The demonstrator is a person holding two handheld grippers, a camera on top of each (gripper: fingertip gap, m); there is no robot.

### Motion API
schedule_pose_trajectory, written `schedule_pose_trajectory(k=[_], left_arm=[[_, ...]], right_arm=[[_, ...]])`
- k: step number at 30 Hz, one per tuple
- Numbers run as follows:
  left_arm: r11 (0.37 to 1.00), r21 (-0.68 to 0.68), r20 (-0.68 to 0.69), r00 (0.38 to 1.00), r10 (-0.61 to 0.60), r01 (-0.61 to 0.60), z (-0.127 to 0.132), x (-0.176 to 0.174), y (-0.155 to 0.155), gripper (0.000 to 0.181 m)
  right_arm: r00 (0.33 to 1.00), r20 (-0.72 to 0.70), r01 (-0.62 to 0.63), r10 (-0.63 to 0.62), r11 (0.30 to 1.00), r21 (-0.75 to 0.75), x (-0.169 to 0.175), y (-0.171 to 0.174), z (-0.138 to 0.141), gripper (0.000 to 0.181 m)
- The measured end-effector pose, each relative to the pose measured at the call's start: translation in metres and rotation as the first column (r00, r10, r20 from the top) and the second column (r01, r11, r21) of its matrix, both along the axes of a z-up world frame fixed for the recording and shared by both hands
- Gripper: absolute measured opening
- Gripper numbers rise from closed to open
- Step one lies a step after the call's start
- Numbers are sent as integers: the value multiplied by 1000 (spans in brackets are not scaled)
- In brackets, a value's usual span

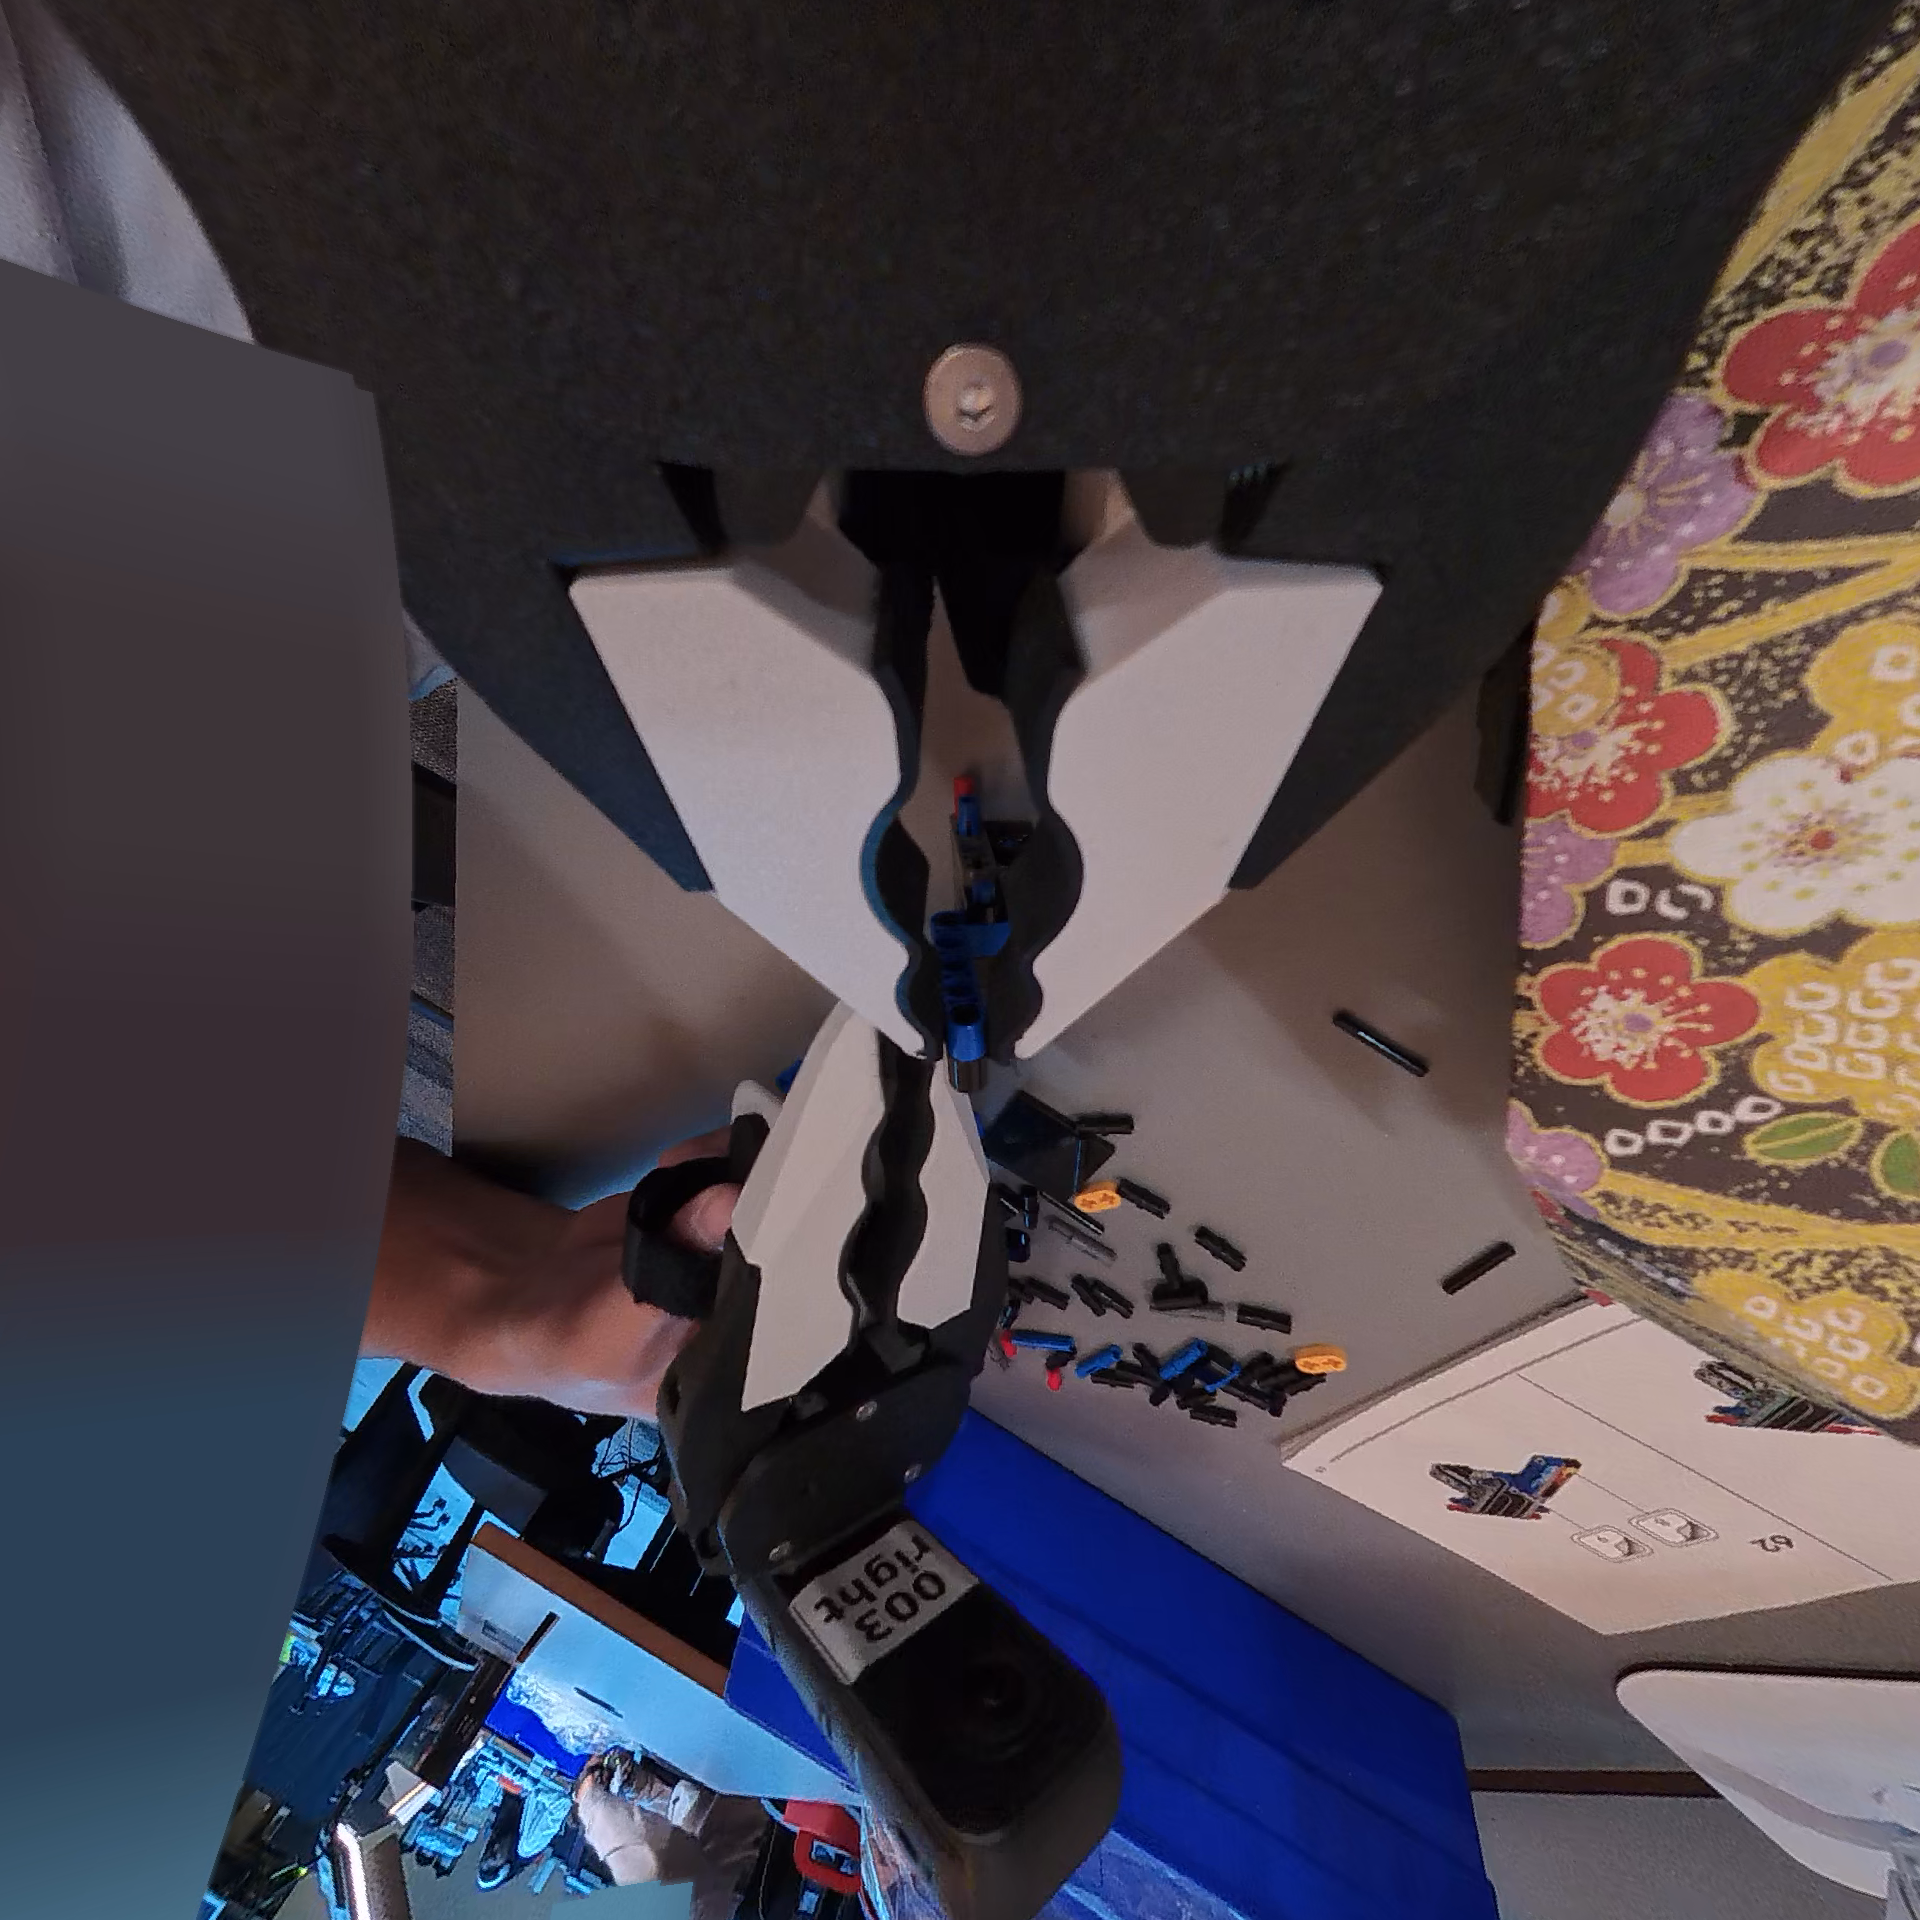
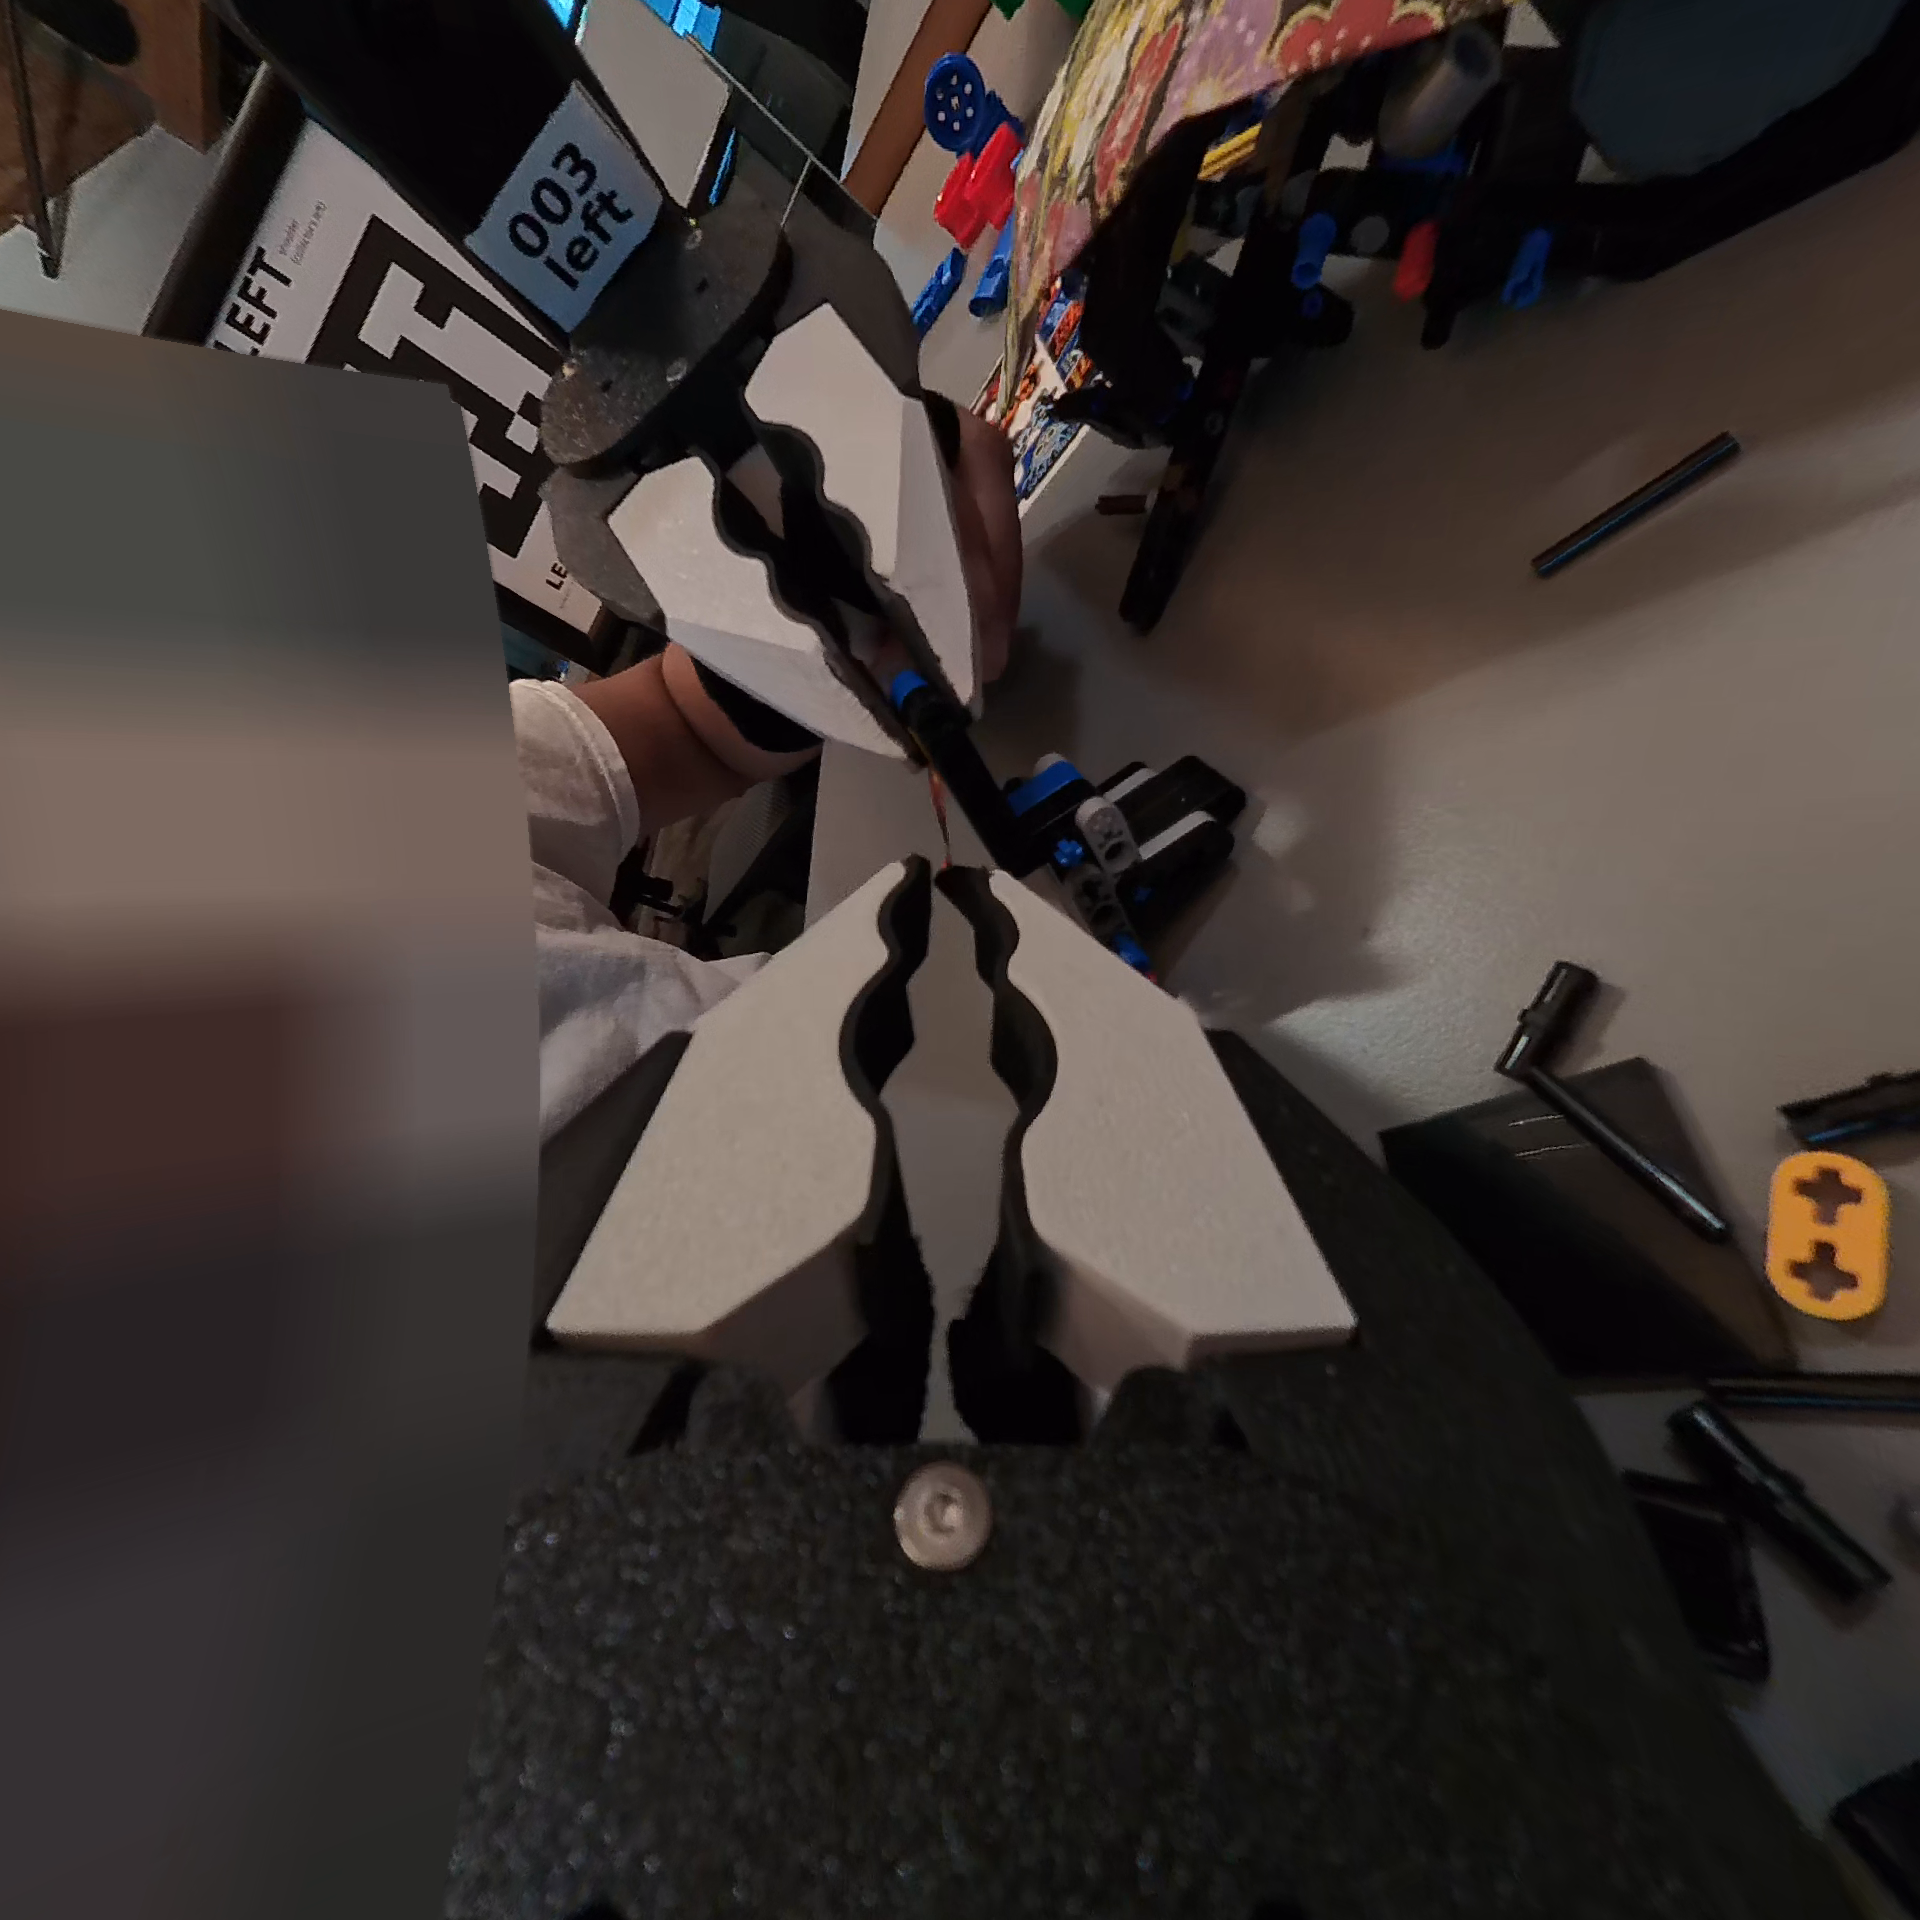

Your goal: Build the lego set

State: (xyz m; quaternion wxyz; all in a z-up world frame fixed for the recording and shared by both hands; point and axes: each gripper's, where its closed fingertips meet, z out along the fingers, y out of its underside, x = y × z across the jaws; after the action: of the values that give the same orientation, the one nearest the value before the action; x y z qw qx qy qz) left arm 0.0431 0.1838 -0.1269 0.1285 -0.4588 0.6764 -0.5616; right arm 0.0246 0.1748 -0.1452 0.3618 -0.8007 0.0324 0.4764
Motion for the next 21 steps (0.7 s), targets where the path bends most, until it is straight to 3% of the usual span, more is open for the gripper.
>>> schedule_pose_trajectory(k=[4, 9, 14, 17, 21], left_arm=[[1000, -4, -2, 1000, 5, -5, 0, 0, 1, 6], [1000, 0, 1, 1000, 3, -3, 0, 0, 1, 6], [1000, -18, -7, 1000, -8, 8, 0, -1, 1, 5], [997, -67, -17, 999, -30, 29, 3, -4, 0, 6], [969, -232, -31, 995, -93, 83, 16, -9, -5, 5]], right_arm=[[997, 75, 7, -5, 1000, -29, -2, 1, -9, 19], [996, 79, -32, 35, 999, -40, -10, -2, -10, 26], [981, 189, -30, 34, 999, -22, -3, -5, -8, 26], [957, 288, -43, 29, 998, 42, 4, -6, -2, 27], [964, 266, -61, 0, 974, 220, 5, -3, 24, 36]])
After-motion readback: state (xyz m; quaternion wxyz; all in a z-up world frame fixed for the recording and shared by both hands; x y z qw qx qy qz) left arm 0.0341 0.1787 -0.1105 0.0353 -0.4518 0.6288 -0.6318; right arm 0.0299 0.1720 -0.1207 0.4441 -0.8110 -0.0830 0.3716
